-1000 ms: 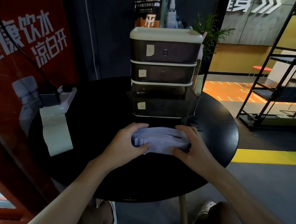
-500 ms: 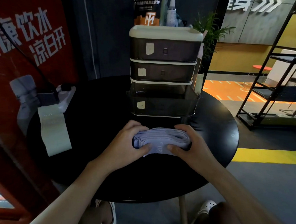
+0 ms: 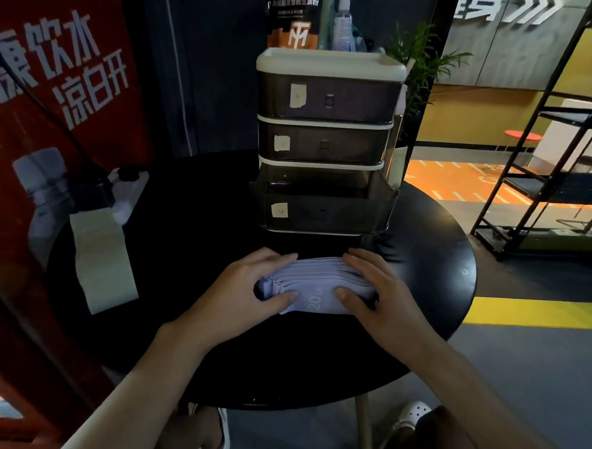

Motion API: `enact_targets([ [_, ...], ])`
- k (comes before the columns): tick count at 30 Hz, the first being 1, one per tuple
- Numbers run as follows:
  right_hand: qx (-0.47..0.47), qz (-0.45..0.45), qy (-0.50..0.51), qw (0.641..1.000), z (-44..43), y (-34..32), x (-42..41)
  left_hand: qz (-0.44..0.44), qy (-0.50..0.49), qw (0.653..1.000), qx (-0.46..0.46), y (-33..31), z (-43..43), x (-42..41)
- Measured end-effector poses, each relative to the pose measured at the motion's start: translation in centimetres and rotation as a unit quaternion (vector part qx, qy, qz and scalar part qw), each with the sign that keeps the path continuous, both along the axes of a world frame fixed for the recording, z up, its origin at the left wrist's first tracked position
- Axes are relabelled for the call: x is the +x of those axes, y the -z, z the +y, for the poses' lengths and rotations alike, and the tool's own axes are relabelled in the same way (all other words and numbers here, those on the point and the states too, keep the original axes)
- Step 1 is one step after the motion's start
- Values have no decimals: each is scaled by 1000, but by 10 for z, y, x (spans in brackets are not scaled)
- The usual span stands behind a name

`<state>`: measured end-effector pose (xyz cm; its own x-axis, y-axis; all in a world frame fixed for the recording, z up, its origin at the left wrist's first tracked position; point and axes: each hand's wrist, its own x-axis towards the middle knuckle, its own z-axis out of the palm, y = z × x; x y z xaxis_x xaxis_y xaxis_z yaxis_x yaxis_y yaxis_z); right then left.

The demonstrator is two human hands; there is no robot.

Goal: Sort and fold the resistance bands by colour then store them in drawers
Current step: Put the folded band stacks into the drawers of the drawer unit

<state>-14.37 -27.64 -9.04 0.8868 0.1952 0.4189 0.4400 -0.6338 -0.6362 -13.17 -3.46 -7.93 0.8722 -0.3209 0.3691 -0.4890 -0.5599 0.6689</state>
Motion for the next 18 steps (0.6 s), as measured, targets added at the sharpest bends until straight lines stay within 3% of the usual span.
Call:
enact_targets([
  [7, -22, 33, -7, 999, -3, -1, -2, 67, -4, 997, -32, -2, 2, 3],
  [12, 9, 29, 20, 999, -5, 1, 0, 71, 2, 997, -20, -2, 5, 2],
  [18, 39, 43, 40, 998, -8, -6, -2, 122, 0, 990, -70, -11, 9, -3],
])
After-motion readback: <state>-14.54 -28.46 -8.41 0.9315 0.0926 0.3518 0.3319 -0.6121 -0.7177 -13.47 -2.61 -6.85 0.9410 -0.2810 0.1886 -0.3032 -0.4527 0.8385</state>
